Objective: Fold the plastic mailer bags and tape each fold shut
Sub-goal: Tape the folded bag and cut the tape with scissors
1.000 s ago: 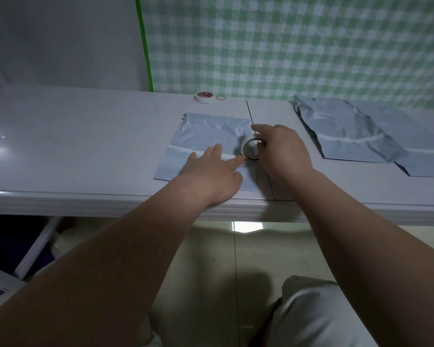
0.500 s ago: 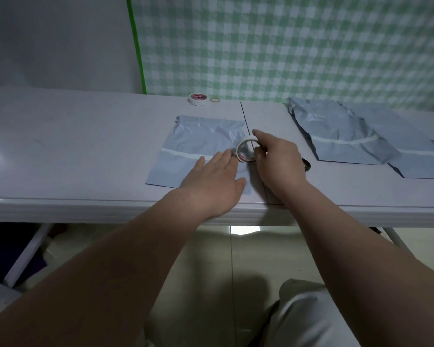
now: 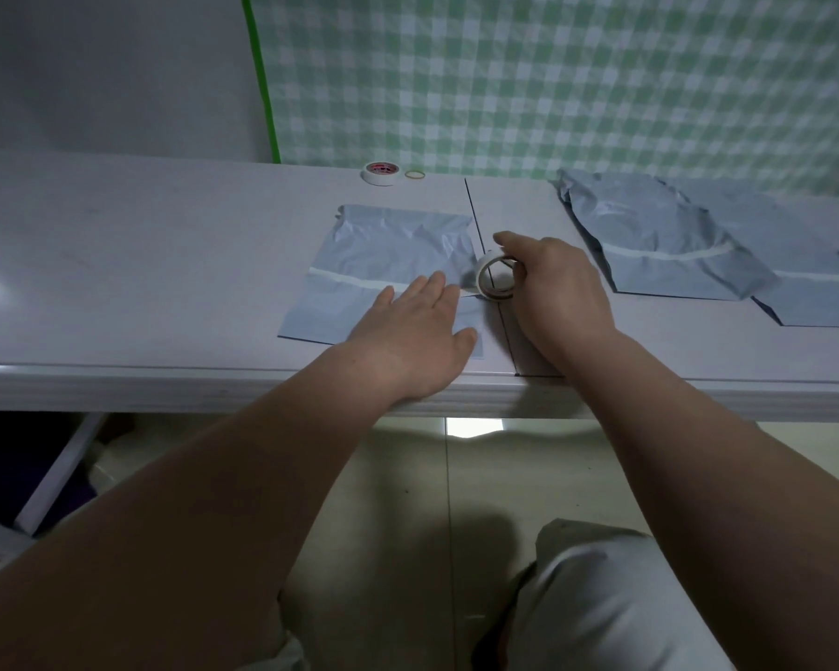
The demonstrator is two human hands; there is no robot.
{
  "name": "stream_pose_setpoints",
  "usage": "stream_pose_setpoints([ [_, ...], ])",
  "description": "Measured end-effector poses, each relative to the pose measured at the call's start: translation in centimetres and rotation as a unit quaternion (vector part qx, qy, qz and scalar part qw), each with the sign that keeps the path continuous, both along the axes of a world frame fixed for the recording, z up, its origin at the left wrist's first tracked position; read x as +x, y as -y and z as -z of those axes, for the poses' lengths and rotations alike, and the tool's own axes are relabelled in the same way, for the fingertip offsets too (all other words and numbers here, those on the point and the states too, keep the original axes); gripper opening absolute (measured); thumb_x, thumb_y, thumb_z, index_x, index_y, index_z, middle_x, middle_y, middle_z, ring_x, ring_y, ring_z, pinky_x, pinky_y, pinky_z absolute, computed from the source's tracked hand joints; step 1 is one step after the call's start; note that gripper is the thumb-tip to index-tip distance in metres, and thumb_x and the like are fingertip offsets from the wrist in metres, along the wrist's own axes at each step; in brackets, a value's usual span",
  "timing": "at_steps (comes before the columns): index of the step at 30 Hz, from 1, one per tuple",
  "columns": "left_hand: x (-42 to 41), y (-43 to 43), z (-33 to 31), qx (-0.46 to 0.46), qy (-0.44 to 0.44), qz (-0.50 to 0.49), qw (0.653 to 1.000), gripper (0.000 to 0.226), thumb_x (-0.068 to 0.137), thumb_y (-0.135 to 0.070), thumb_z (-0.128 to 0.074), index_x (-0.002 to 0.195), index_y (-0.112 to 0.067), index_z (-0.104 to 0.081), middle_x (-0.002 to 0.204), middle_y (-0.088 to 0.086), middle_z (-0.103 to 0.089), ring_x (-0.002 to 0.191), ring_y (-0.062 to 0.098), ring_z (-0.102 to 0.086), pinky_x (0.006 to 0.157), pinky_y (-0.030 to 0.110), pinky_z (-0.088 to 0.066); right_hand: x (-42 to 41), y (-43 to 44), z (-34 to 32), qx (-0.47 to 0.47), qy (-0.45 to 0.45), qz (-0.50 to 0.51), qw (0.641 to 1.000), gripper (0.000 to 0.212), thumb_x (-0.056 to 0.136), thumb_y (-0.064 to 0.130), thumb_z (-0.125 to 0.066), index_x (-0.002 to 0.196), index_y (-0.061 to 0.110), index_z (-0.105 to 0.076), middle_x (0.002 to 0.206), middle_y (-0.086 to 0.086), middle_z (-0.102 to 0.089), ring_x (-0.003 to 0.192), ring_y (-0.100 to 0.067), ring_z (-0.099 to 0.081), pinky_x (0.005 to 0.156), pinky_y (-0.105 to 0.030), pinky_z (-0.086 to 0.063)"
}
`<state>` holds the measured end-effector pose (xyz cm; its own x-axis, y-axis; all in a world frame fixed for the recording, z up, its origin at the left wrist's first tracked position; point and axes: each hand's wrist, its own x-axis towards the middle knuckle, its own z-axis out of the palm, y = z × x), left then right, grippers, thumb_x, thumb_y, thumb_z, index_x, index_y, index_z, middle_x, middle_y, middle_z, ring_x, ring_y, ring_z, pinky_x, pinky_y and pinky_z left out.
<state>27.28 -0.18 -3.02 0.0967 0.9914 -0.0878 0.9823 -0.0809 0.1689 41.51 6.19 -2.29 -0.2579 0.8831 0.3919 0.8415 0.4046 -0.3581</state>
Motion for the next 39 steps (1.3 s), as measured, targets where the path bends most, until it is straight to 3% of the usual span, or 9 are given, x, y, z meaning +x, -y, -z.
stream_pose_setpoints([
  [5,-0.1,0.1,0.0,0.001,0.002,0.001,1.000,0.060,0.101,-0.042,-0.020,0.152,-0.015,-0.003,0.160,0.003,0.005,0.147,0.016,0.005,0.119,0.039,0.000,0.8,0.0,-0.3,0.025,0.057,0.004,0.998,0.052,0.089,0.005,-0.040,0.134,0.028,-0.050,0.104,-0.013,-0.055,0.093,-0.035,-0.054,0.072,-0.036,-0.040],
  [16,0.5,0.0,-0.4,-0.014,-0.016,-0.007,1.000,0.057,0.100,-0.048,-0.015,0.152,-0.028,-0.004,0.160,0.003,0.006,0.147,0.021,0.005,0.119,0.045,-0.001,0.3,0.3,-0.5,0.016,0.044,0.017,0.999,0.037,0.087,0.004,-0.042,0.118,0.013,-0.059,0.102,-0.016,-0.056,0.093,-0.038,-0.054,0.076,-0.040,-0.045],
  [22,0.8,0.0,-0.3,-0.015,-0.031,-0.013,0.999,0.058,0.098,-0.052,-0.013,0.151,-0.030,-0.003,0.160,0.004,0.006,0.147,0.023,0.004,0.118,0.048,-0.003,0.1,0.3,-0.2,0.011,0.001,0.022,1.000,0.038,0.089,0.004,-0.039,0.120,0.012,-0.059,0.105,-0.019,-0.057,0.097,-0.037,-0.054,0.079,-0.040,-0.043],
  [26,0.9,0.0,-0.3,-0.015,-0.039,-0.015,0.999,0.058,0.098,-0.053,-0.012,0.151,-0.030,-0.005,0.160,0.004,0.006,0.147,0.023,0.004,0.118,0.049,-0.003,0.0,0.4,0.0,0.006,-0.028,0.021,0.999,0.034,0.089,0.002,-0.040,0.115,0.008,-0.061,0.103,-0.020,-0.059,0.095,-0.035,-0.053,0.074,-0.034,-0.038],
  [30,1.0,0.0,-0.3,-0.012,-0.042,-0.018,0.999,0.058,0.098,-0.052,-0.012,0.151,-0.030,-0.005,0.160,0.004,0.006,0.147,0.023,0.004,0.118,0.049,-0.004,-0.3,0.3,0.1,-0.004,-0.042,0.028,0.999,0.039,0.091,0.003,-0.039,0.123,0.012,-0.059,0.108,-0.017,-0.058,0.100,-0.032,-0.052,0.070,-0.027,-0.029],
  [39,1.1,-0.3,-0.3,-0.044,-0.027,-0.025,0.998,0.061,0.097,-0.057,-0.010,0.151,-0.032,0.000,0.160,0.000,0.012,0.146,0.018,0.011,0.117,0.051,0.002,-0.7,0.0,0.3,-0.015,-0.092,0.046,0.995,0.037,0.093,0.005,-0.041,0.125,0.011,-0.059,0.110,-0.015,-0.062,0.103,-0.027,-0.055,0.073,-0.023,-0.032],
])
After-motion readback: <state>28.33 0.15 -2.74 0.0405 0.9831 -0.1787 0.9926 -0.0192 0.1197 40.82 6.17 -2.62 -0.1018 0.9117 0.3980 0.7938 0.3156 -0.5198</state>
